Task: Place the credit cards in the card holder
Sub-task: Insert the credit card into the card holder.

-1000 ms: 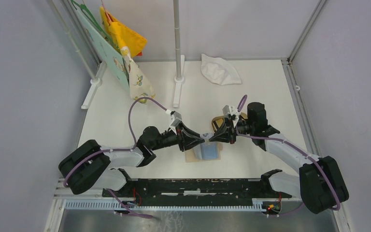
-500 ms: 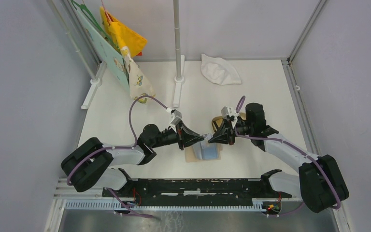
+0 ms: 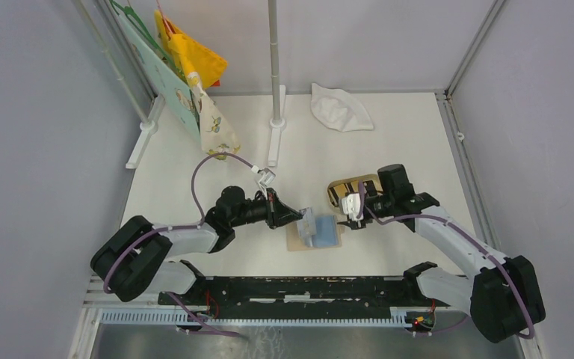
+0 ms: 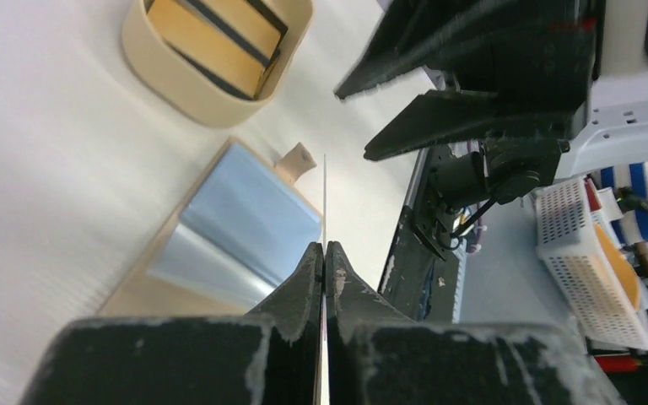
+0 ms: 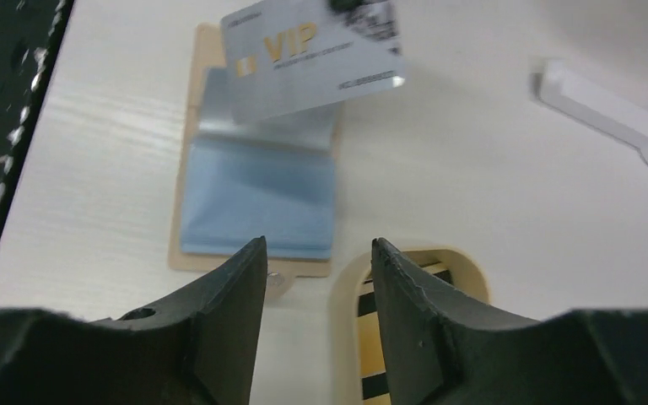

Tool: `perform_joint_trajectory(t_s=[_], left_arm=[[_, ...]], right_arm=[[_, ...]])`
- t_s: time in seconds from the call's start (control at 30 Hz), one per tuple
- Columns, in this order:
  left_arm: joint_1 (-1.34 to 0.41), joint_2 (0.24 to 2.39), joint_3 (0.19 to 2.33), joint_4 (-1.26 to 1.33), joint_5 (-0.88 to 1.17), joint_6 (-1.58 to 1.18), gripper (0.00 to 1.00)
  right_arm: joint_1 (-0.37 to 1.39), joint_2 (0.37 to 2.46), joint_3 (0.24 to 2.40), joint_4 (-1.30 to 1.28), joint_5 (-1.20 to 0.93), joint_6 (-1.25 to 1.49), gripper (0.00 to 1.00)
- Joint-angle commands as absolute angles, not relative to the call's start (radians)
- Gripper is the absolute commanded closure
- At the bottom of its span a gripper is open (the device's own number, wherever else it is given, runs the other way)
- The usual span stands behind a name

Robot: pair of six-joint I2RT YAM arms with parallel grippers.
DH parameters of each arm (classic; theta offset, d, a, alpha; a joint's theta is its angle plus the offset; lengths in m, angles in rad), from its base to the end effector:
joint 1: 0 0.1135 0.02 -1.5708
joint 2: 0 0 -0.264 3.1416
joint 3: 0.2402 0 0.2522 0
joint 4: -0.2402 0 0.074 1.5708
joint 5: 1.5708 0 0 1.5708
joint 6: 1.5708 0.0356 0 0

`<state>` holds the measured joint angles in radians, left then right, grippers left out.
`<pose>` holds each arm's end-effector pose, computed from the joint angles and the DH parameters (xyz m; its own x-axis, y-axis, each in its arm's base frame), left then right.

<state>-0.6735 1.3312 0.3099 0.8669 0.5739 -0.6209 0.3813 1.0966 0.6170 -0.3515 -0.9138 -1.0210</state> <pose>0.1748 -0.1642 0.1764 -0.6464 -0.1092 -0.7551 0.6972 0.3175 -0.6428 0.1835 0.1039 0.2178 0.2579 -0.4576 -0.8509 -0.9622 -0.0419 -0.2691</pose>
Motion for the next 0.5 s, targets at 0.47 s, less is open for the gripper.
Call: perform_joint_trajectory(t_s=[0.47], left_arm=[[-0.668, 1.562, 0.263, 1.044, 0.453, -0.944, 0.98]], right_arm=[[0.529, 1.219, 0.527, -0.415, -0.642, -1.370, 0.79]])
